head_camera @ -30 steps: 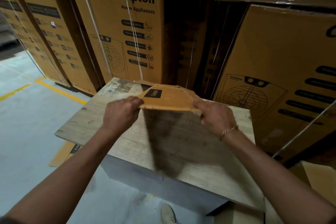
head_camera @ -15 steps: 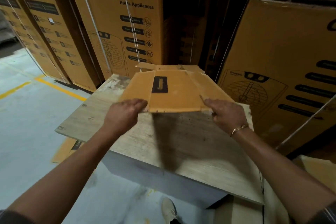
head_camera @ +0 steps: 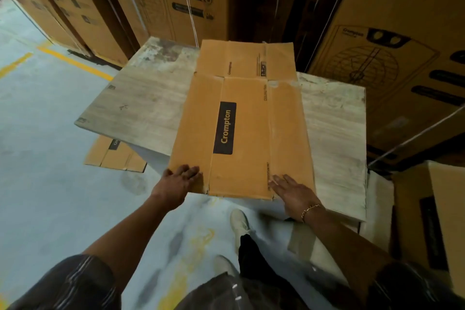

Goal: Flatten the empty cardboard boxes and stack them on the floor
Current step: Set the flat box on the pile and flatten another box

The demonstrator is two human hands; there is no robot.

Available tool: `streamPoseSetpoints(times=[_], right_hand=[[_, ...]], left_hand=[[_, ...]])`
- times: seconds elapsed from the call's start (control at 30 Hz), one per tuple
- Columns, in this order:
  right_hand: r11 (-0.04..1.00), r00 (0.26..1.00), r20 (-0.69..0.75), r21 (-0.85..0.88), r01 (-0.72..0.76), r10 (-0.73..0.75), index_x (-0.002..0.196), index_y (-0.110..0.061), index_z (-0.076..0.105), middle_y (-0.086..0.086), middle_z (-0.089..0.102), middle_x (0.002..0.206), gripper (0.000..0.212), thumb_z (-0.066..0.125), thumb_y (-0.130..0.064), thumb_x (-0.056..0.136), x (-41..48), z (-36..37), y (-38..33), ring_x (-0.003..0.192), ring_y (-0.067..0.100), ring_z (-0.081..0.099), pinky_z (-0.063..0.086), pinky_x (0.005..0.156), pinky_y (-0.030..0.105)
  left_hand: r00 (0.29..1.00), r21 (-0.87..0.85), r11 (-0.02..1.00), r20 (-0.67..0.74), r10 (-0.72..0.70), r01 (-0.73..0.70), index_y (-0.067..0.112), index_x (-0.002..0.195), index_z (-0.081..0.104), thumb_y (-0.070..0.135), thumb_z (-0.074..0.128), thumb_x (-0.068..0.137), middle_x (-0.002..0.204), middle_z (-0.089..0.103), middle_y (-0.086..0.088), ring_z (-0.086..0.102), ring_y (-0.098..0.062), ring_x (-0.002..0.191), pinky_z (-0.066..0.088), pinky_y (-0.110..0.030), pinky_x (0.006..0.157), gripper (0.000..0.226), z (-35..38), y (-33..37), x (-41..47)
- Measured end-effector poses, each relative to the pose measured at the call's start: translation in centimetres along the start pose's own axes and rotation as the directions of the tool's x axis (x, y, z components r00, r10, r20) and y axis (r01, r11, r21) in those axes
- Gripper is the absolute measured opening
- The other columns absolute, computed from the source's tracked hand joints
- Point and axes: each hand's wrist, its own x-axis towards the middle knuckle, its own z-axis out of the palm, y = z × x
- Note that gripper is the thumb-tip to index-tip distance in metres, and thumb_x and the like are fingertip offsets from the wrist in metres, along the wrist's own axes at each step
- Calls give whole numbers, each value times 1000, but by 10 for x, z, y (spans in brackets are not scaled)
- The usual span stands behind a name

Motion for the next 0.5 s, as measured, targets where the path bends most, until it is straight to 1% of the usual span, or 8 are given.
streamPoseSetpoints(times=[0.07, 0.13, 0.2, 0.27, 0.3, 0.37, 0.43, 0.5], right_hand=[[993, 999, 17, 114, -33, 31, 155, -27, 24, -4, 10, 166, 69, 53, -29, 93, 1, 9, 3, 149, 21, 18, 32, 116, 39], [916, 977, -62, 367, -166, 202, 151, -24, 35, -1, 26, 161, 66, 57, -41, 91, 2, 16, 8, 143, 24, 30, 34, 114, 38], [690, 863, -83, 641, -336, 498, 146, -19, 42, 5, 40, 151, 63, 62, -40, 89, 5, 21, 14, 133, 29, 40, 39, 109, 40], [428, 724, 55, 775, -465, 688, 143, -17, 44, 12, 44, 144, 66, 63, -43, 86, 11, 25, 22, 128, 35, 45, 40, 106, 43], [343, 682, 127, 790, -509, 720, 143, -16, 44, 14, 45, 143, 68, 63, -46, 85, 13, 27, 24, 128, 37, 46, 40, 106, 44], [241, 638, 206, 806, -541, 742, 141, -16, 45, 15, 47, 141, 70, 65, -50, 83, 18, 31, 31, 126, 38, 48, 39, 106, 46], [143, 608, 243, 845, -516, 756, 133, -14, 49, 14, 54, 134, 64, 68, -48, 83, 25, 30, 41, 122, 37, 52, 42, 103, 45], [8, 608, 282, 903, -430, 742, 109, -10, 60, 16, 63, 110, 48, 70, -49, 82, 33, 27, 55, 107, 37, 62, 48, 95, 48]], left_hand=[[997, -96, 993, 52, -61, 65, 24, 162, 9, 25, 46, 101, 170, 5, 5, 11, -24, 154, 34, -54, 113, 71, 11, 2, 2], [978, -370, 905, 82, -193, 210, 20, 161, 13, 39, 55, 99, 169, 10, -2, 16, -28, 153, 34, -56, 113, 77, 19, -1, 6], [916, -668, 648, 132, -380, 365, 13, 154, 33, 46, 62, 91, 160, 31, -15, 33, -37, 145, 38, -55, 112, 77, 29, -12, 17], [873, -853, 356, 206, -442, 381, 11, 130, 54, 57, 63, 74, 134, 57, -20, 55, -40, 124, 46, -52, 103, 73, 31, -19, 24], [857, -900, 215, 254, -449, 379, 11, 121, 57, 58, 65, 71, 125, 62, -18, 60, -37, 115, 49, -50, 100, 69, 32, -21, 27], [835, -923, -1, 349, -425, 386, 6, 125, 55, 45, 72, 84, 125, 61, -15, 59, -34, 112, 49, -44, 98, 59, 28, -21, 33], [778, -904, -68, 401, -483, 423, 4, 131, 54, 42, 69, 91, 128, 60, -19, 59, -37, 113, 50, -47, 97, 57, 29, -26, 42], [748, -900, -145, 423, -512, 410, 8, 133, 54, 50, 66, 86, 129, 61, -18, 59, -39, 114, 49, -52, 101, 65, 28, -33, 53]])
